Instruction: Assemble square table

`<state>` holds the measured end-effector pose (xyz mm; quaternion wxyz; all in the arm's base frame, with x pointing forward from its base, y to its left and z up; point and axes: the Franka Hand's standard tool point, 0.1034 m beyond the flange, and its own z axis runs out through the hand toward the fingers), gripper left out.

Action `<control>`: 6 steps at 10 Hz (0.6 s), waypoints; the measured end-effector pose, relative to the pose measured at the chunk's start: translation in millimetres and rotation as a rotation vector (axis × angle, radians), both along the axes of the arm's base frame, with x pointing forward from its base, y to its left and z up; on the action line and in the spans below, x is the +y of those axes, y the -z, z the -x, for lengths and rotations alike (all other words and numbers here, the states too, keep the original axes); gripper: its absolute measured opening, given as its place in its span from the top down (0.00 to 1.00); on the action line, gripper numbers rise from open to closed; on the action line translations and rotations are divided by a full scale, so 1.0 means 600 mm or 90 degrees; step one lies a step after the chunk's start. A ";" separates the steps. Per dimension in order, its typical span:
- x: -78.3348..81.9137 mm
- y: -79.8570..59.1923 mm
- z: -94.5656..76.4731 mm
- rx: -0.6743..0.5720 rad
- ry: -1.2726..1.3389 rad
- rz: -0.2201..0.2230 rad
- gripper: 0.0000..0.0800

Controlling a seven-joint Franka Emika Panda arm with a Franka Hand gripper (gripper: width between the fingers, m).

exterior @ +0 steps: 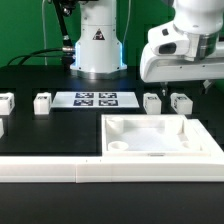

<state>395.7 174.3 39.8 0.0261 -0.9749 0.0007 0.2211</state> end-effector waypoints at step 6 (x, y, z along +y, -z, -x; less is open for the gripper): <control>-0.003 0.016 0.023 0.253 -0.047 -0.016 0.19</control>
Offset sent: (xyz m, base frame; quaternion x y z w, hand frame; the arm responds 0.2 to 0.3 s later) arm -0.0024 0.0222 0.0019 0.0526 -0.1569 -0.0872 0.9823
